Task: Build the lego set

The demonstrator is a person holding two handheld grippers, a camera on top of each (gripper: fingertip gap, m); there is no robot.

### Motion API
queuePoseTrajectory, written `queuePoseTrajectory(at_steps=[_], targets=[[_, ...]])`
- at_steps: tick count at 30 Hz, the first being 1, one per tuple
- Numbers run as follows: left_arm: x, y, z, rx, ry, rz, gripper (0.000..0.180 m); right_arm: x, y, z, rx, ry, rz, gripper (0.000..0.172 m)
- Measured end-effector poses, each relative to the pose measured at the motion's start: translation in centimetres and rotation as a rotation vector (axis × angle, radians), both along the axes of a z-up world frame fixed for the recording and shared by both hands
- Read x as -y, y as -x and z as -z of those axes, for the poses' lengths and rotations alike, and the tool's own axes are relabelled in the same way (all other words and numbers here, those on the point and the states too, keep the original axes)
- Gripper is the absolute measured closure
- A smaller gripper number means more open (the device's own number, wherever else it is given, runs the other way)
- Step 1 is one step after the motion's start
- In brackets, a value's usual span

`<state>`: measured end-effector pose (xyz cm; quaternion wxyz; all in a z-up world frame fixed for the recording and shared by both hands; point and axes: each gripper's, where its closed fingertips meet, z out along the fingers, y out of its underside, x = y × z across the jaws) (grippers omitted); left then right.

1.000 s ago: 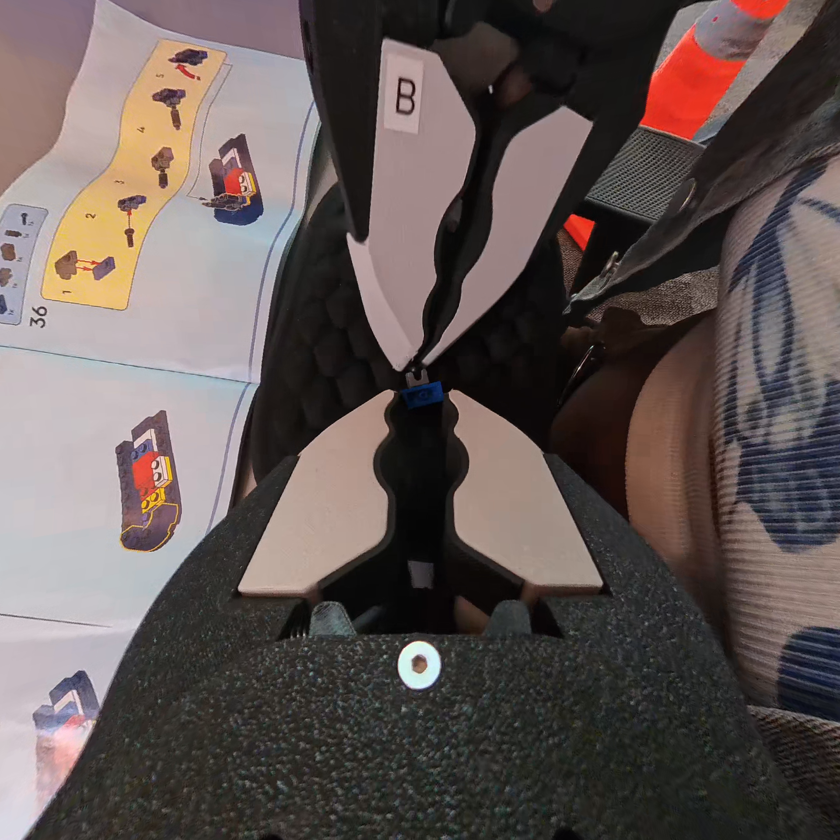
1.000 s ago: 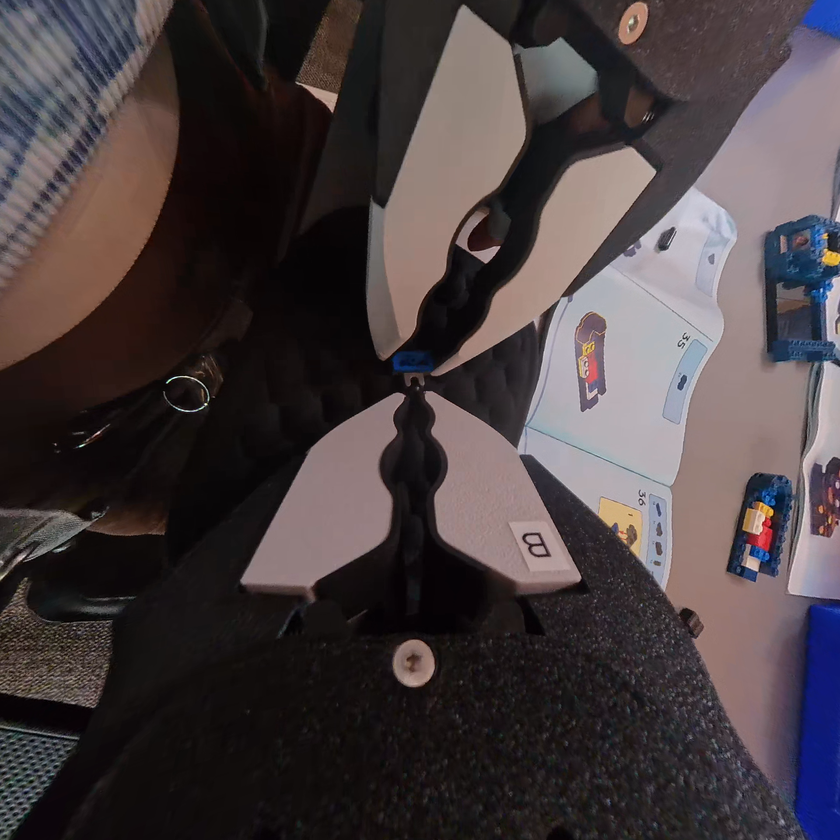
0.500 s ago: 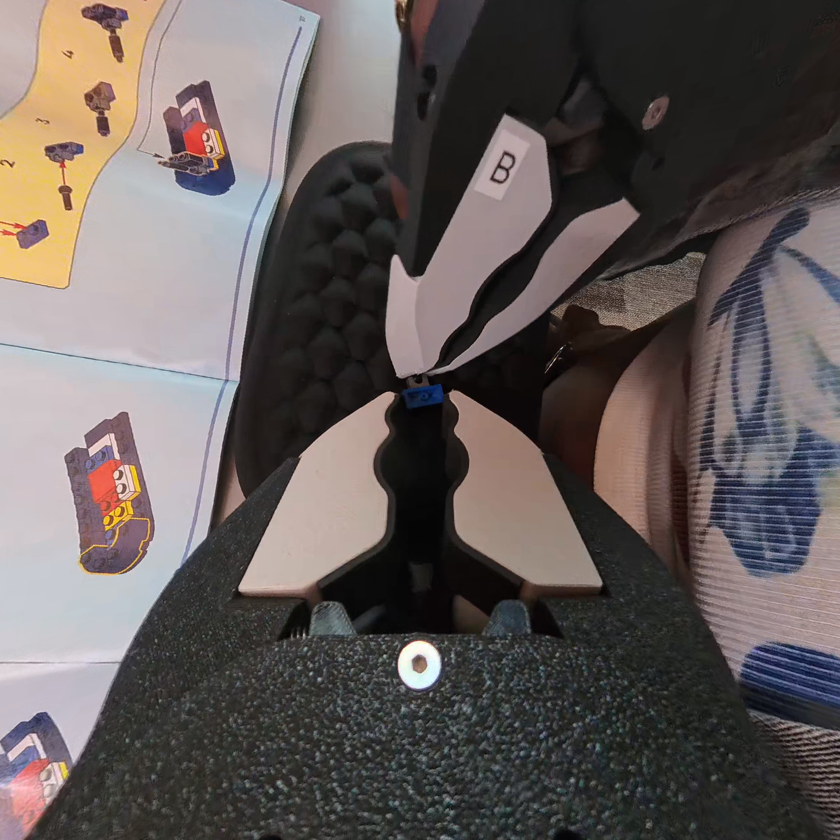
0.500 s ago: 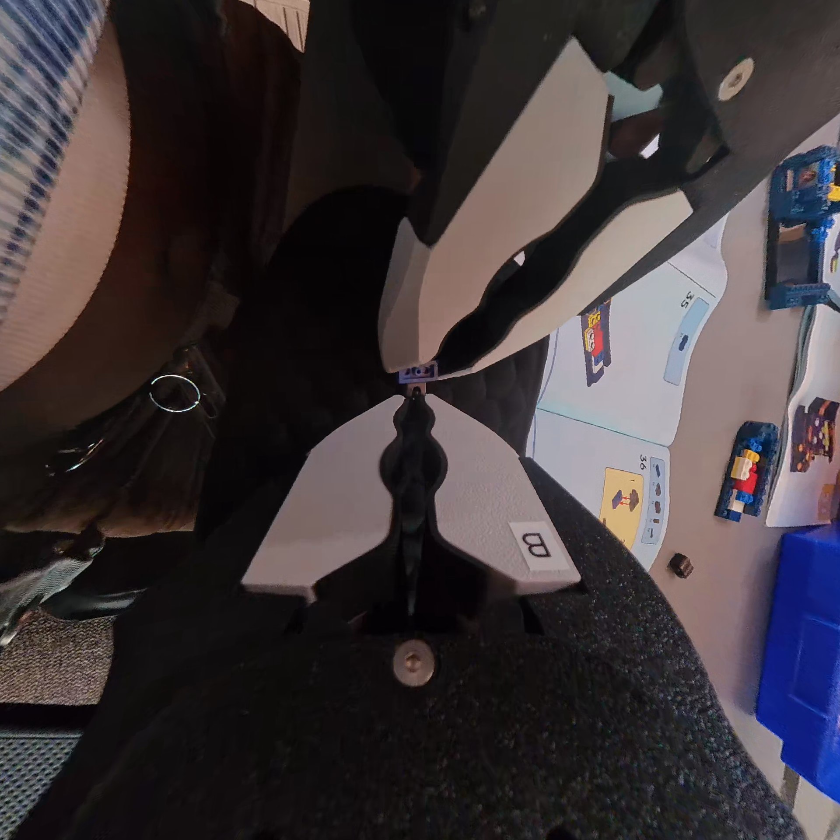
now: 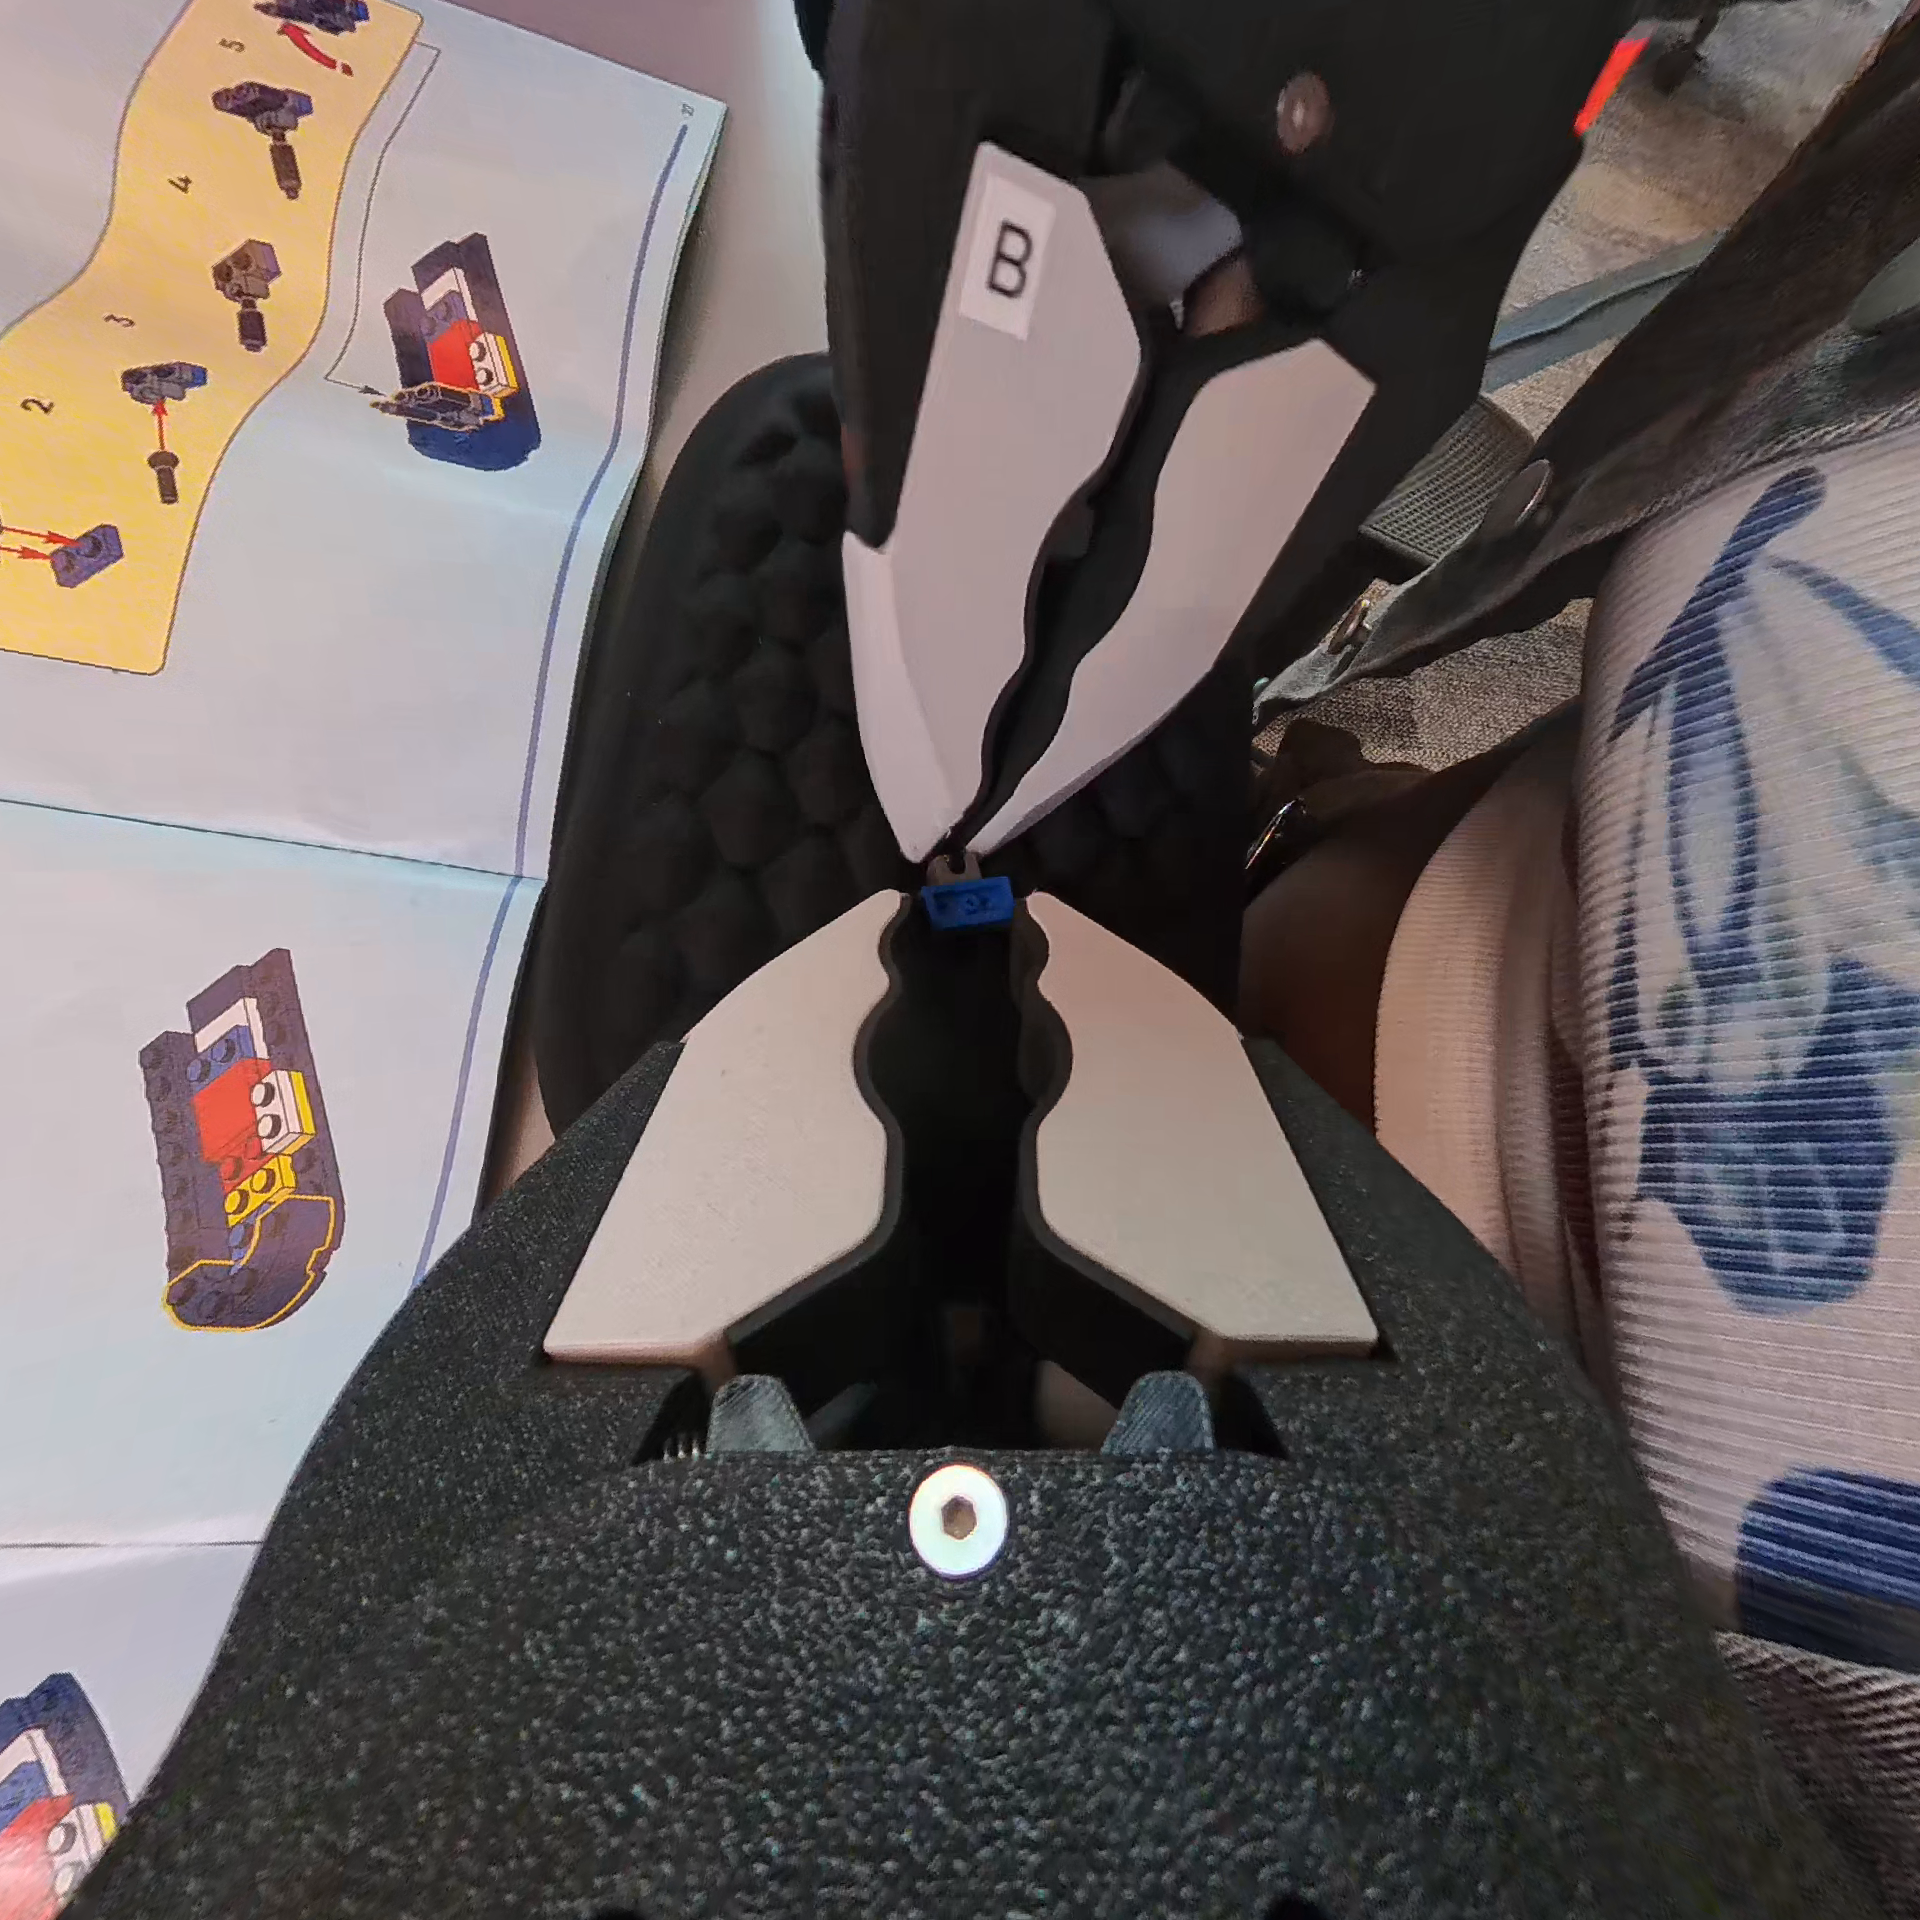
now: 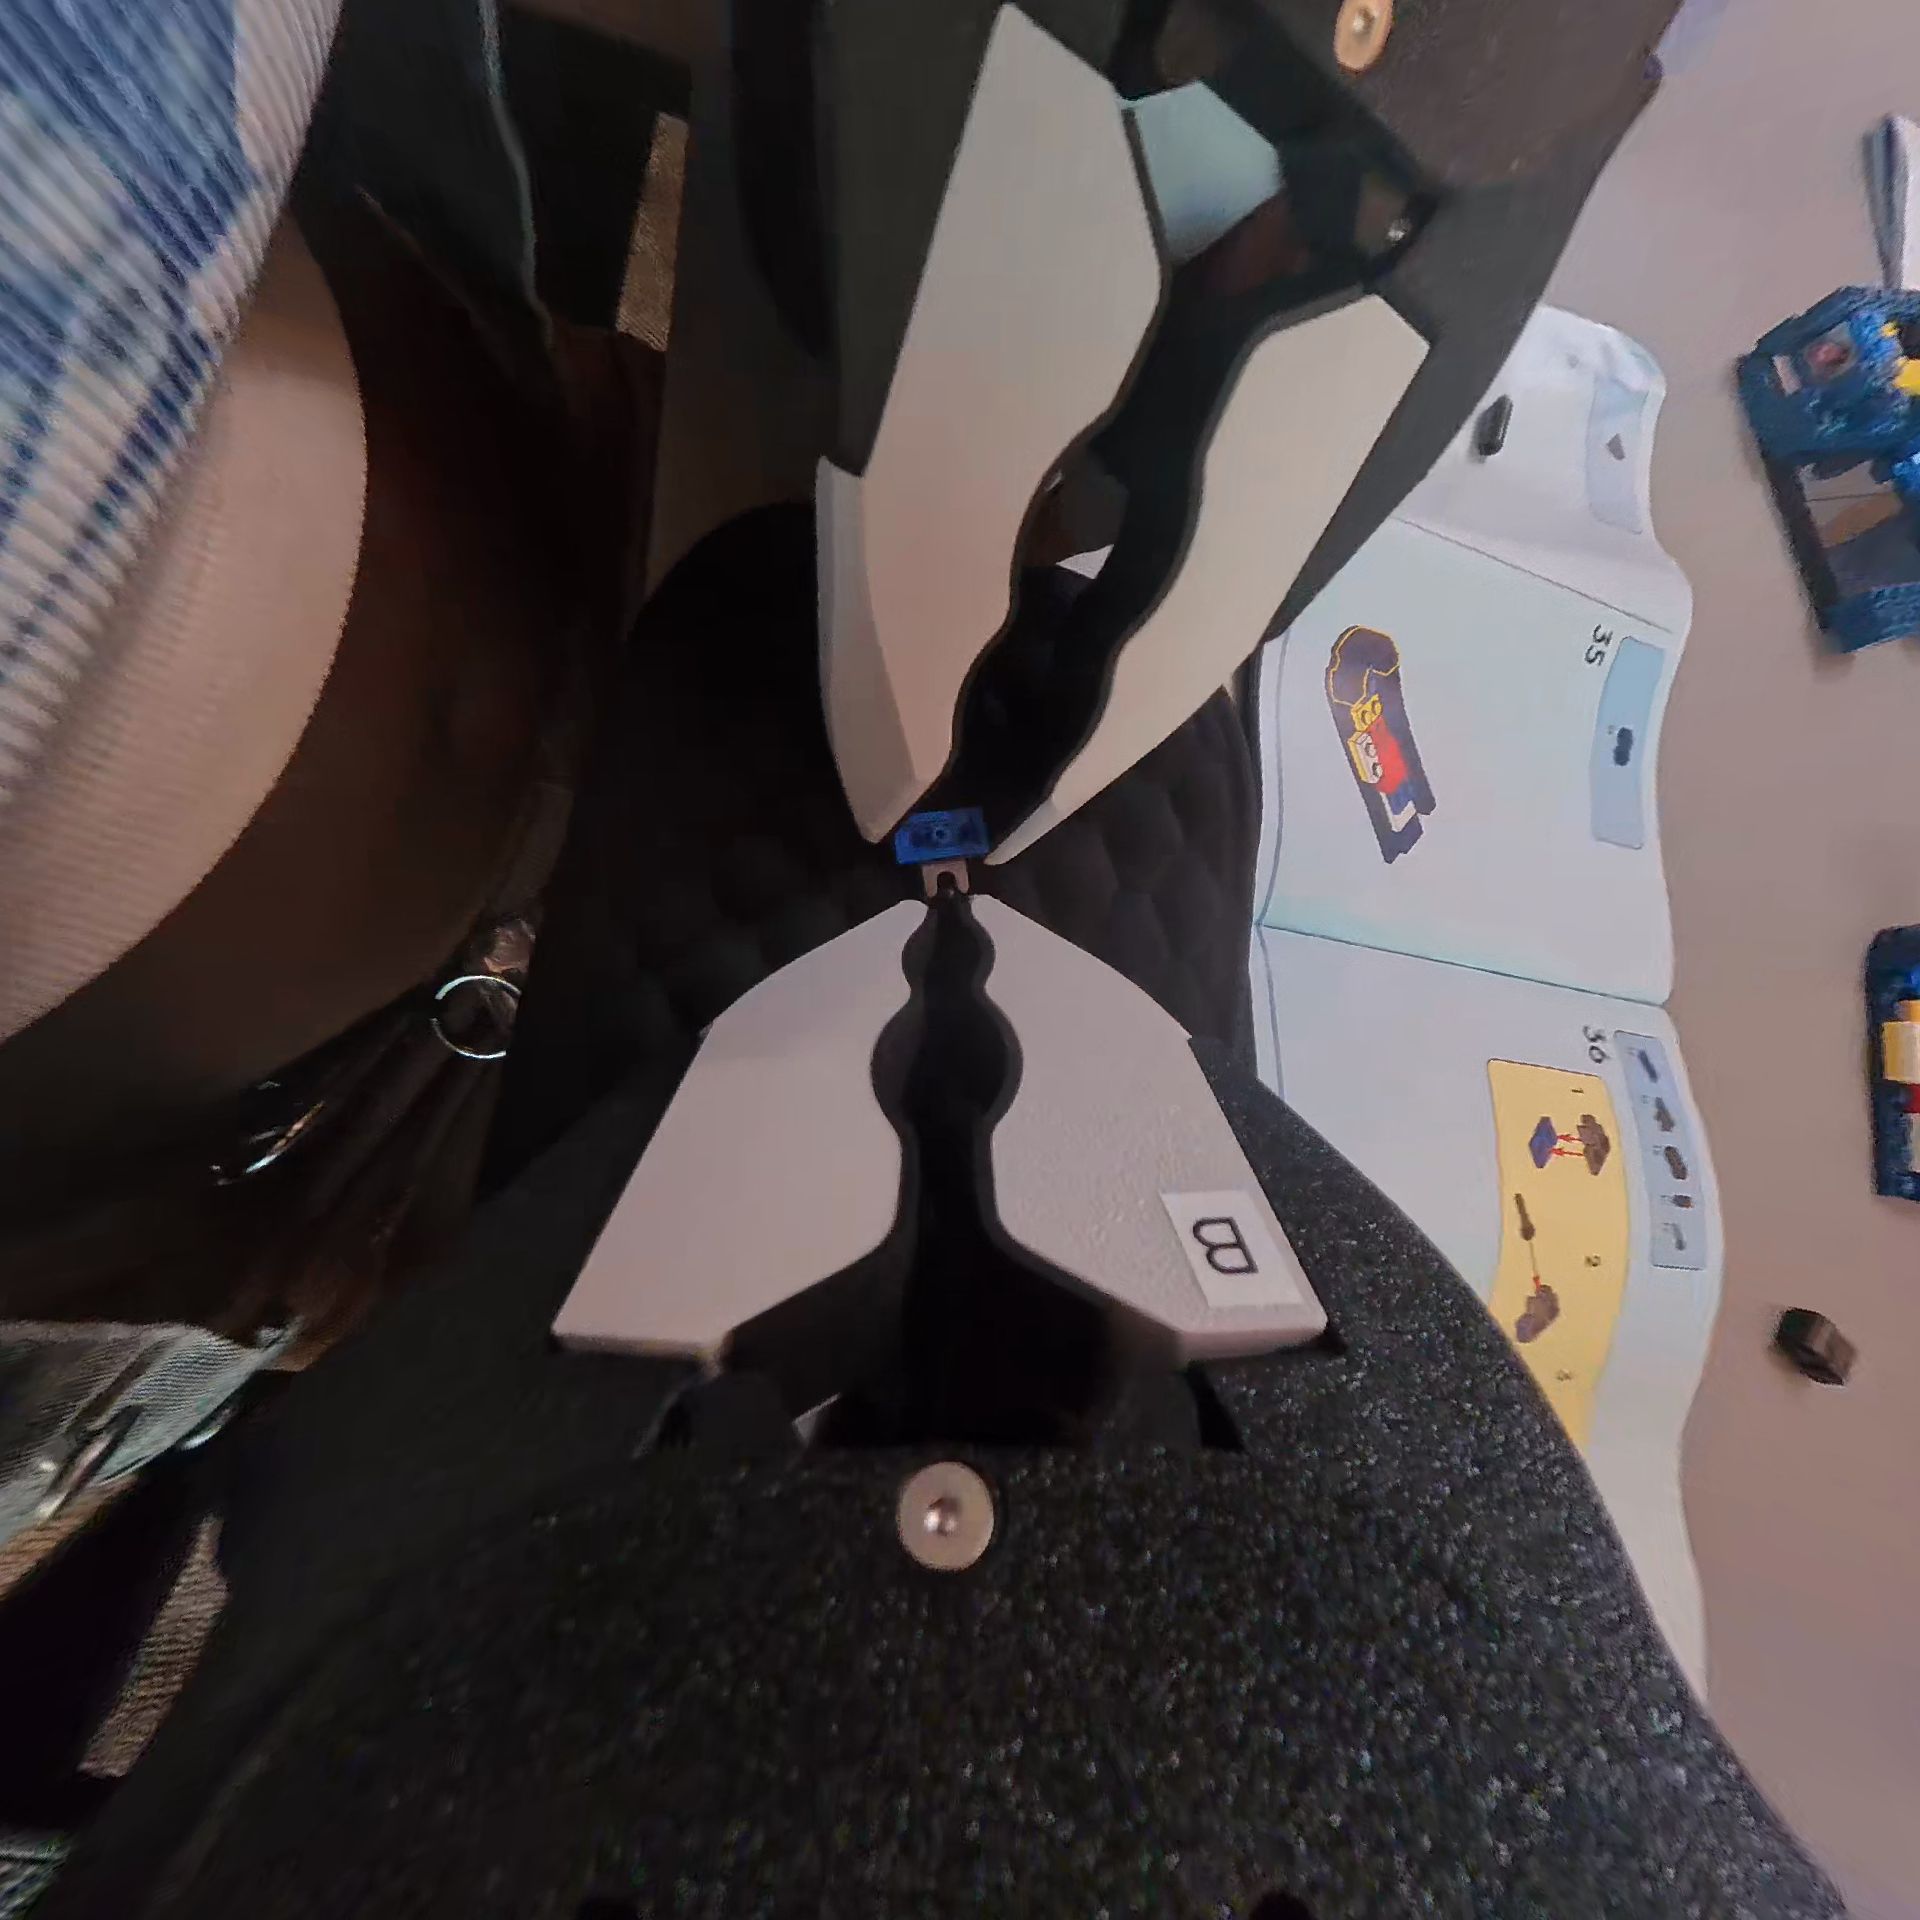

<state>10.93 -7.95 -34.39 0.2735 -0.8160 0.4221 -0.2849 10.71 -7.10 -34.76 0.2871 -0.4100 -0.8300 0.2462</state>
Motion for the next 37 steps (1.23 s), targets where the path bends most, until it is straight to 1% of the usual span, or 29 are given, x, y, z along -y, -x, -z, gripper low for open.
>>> queuePoseTrajectory(at_steps=[3, 9, 15, 18, 19, 22, 26, 32, 35, 37], targets=[[0.0, 0.0, 0.0, -0.002, -0.002, 0.000, 0.163, 0.0, 0.0, -0.2, 0.010, 0.056, -0.011, 0.169], [0.0, -0.1, -0.1, -0.016, 0.011, 0.002, 0.164, 0.0, -0.1, -0.4, 0.035, 0.039, -0.045, 0.167], [-0.2, -0.2, -0.3, -0.059, 0.005, 0.027, 0.164, -0.1, -0.2, -0.8, 0.049, 0.046, -0.067, 0.161], [-0.2, -0.2, -0.3, -0.056, 0.006, 0.028, 0.163, -0.5, -0.4, -1.0, 0.050, 0.052, -0.052, 0.153], [-0.2, -0.2, -0.3, -0.054, 0.008, 0.027, 0.164, -0.6, -0.5, -1.1, 0.051, 0.061, -0.052, 0.153], [-0.2, -0.2, -0.3, -0.055, 0.010, 0.023, 0.164, -0.8, -0.9, -1.0, 0.054, 0.059, -0.066, 0.154], [-0.2, -0.2, -0.3, -0.066, 0.011, 0.016, 0.164, -0.6, -0.9, -0.9, 0.046, 0.055, -0.141, 0.156], [-0.2, -0.2, -0.2, -0.085, 0.014, 0.005, 0.163, -0.4, -0.8, -0.7, 0.104, 0.088, -0.244, 0.159], [-0.2, -0.2, -0.1, -0.082, 0.015, -0.006, 0.163, -0.3, -0.7, -0.6, 0.129, 0.119, -0.245, 0.162], [-0.2, -0.2, 0.0, -0.078, 0.019, -0.013, 0.163, -0.2, -0.7, -0.4, 0.138, 0.146, -0.232, 0.166]])
